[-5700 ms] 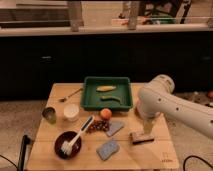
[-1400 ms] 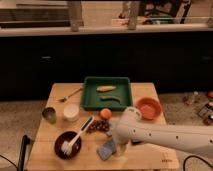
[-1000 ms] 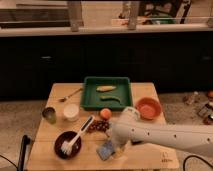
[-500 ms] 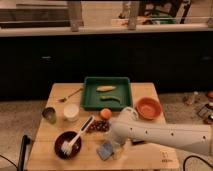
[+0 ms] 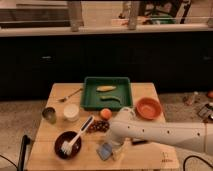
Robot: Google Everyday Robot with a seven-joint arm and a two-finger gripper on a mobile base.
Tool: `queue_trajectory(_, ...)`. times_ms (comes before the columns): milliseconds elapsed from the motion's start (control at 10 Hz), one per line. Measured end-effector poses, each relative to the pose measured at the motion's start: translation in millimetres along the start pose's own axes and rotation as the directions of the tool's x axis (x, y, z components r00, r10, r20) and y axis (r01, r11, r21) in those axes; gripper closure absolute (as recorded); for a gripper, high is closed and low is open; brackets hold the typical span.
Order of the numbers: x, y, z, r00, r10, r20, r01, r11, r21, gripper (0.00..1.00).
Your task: Place sponge in paper cup
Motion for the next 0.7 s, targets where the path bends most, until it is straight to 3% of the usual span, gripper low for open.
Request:
queue_trajectory(200, 1, 2, 1, 1.0, -0.008, 0.004, 0.008, 1.0, -0.002, 0.27)
queue_trajectory(700, 12, 9, -1, 1.0, -0.006, 0.02, 0.006, 1.0, 0.026, 0.76)
